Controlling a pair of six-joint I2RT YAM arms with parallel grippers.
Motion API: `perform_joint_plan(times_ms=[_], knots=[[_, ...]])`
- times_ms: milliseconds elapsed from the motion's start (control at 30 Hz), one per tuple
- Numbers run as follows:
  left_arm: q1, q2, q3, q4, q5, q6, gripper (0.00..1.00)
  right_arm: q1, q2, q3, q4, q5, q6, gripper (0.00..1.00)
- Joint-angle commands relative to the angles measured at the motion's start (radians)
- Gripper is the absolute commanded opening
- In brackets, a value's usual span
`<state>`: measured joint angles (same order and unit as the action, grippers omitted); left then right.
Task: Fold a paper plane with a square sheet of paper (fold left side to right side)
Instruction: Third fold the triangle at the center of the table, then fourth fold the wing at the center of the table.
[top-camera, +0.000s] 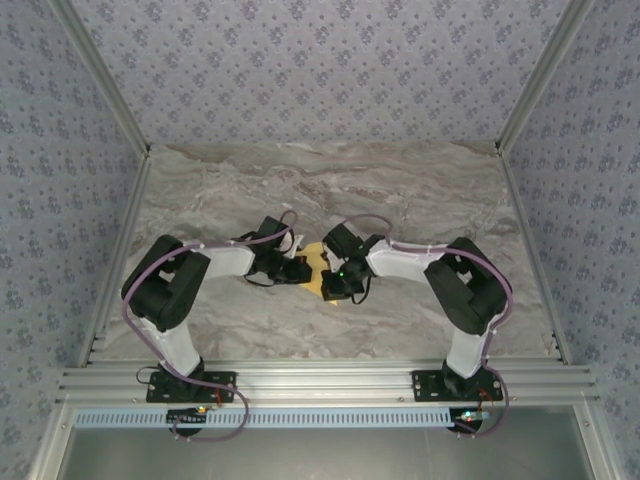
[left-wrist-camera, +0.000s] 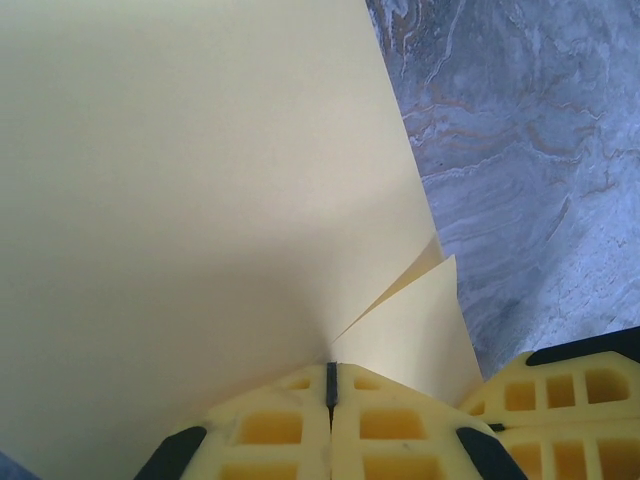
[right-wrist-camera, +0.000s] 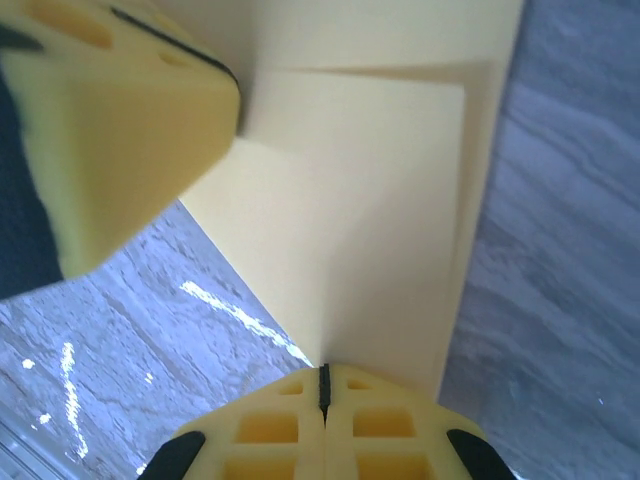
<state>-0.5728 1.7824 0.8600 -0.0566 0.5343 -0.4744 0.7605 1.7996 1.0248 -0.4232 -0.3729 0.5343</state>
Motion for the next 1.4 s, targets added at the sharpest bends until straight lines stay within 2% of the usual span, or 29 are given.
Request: perform_joint_plan(times_ms=[0, 267, 500, 567, 700, 833, 933, 1133, 1367], knots=[[0.003, 0.002, -0.019, -0.057, -0.057, 0.028, 0.05, -0.017, -0.025, -0.066, -0.135, 0.042, -0.011, 0.00], [0.003, -0.016, -0.011, -0.061, -0.053, 0.028, 0.05, -0.042, -0.079, -0.121, -0.163, 0.041, -0.032, 0.00], [0.016, -0.107, 0.041, -0.094, -0.003, 0.018, 0.10, -0.093, -0.182, -0.112, -0.171, 0.070, -0.113, 0.02], [0.025, -0.149, 0.051, -0.102, 0.007, 0.007, 0.18, -0.104, -0.211, -0.097, -0.161, 0.091, -0.149, 0.07], [0.064, -0.260, 0.024, -0.104, 0.010, -0.032, 0.34, -0.122, -0.221, -0.072, -0.081, 0.072, -0.228, 0.24], [0.138, -0.351, -0.064, -0.087, 0.009, -0.109, 0.50, -0.138, -0.201, -0.084, 0.111, -0.061, -0.306, 0.42], [0.181, -0.388, -0.129, -0.058, 0.016, -0.170, 0.55, -0.162, -0.151, -0.089, 0.238, -0.144, -0.341, 0.52], [0.190, -0.391, -0.192, -0.014, 0.016, -0.232, 0.59, -0.203, -0.034, -0.030, 0.276, -0.228, -0.407, 0.52], [0.189, -0.347, -0.192, 0.013, 0.025, -0.248, 0.60, -0.208, 0.014, -0.027, 0.294, -0.265, -0.416, 0.50]])
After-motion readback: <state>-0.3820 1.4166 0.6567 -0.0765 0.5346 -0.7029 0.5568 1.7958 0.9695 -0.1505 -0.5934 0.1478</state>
